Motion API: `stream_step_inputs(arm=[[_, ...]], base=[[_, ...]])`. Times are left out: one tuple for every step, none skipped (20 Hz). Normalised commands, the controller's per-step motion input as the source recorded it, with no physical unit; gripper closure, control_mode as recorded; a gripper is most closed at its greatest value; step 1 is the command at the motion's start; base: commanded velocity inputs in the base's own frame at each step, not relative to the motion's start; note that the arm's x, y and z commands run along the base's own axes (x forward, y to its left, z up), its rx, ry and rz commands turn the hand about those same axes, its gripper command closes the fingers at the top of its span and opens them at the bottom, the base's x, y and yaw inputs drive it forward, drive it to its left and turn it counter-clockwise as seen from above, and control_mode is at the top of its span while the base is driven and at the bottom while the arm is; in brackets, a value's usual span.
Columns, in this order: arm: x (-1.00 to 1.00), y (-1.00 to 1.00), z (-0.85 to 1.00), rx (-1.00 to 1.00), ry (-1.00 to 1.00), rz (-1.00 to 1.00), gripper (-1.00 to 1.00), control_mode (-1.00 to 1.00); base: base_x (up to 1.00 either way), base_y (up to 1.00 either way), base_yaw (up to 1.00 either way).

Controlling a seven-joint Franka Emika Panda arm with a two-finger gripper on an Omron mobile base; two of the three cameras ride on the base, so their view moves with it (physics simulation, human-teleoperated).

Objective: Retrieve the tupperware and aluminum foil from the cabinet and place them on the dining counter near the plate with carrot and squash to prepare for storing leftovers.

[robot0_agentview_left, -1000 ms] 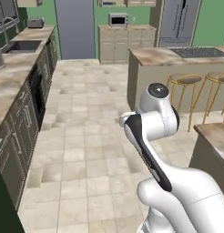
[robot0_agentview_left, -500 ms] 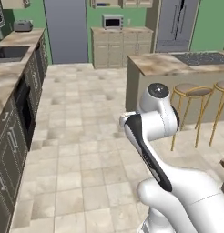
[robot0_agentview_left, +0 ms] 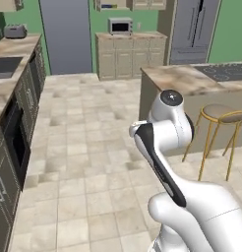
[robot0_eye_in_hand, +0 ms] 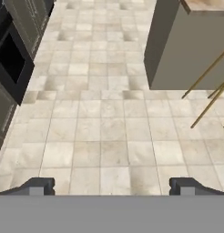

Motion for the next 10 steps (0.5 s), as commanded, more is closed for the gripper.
stream_step_inputs(arm=[[0.0, 0.0, 0.0, 0.0, 0.0, 0.0, -1.0, 1.0], [0.0, 0.0, 0.0, 0.0, 0.0, 0.0, -1.0, 1.0], [0.0, 0.0, 0.0, 0.0, 0.0, 0.0, -1.0, 1.0], [0.0, 0.0, 0.0, 0.0, 0.0, 0.0, -1.0, 1.0], [0.0, 0.0, 0.0, 0.0, 0.0, 0.0, -1.0, 1.0], [0.0, 0.0, 0.0, 0.0, 0.0, 0.0, -1.0, 1.0], [0.0, 0.0, 0.0, 0.0, 0.0, 0.0, -1.0, 1.0], [0.0, 0.0, 0.0, 0.0, 0.0, 0.0, -1.0, 1.0], [0.0, 0.0, 0.0, 0.0, 0.0, 0.0, -1.0, 1.0], [0.0, 0.0, 0.0, 0.0, 0.0, 0.0, -1.0, 1.0]], base=[[1.0, 0.0, -0.01], [1.0, 0.0, -0.01], [1.0, 0.01, 0.0], [1.0, 0.04, 0.0], [1.0, 0.07, 0.0], [1.0, 0.09, 0.0], [1.0, 0.11, 0.0], [1.0, 0.13, 0.0], [1.0, 0.14, 0.0], [1.0, 0.14, 0.0]])
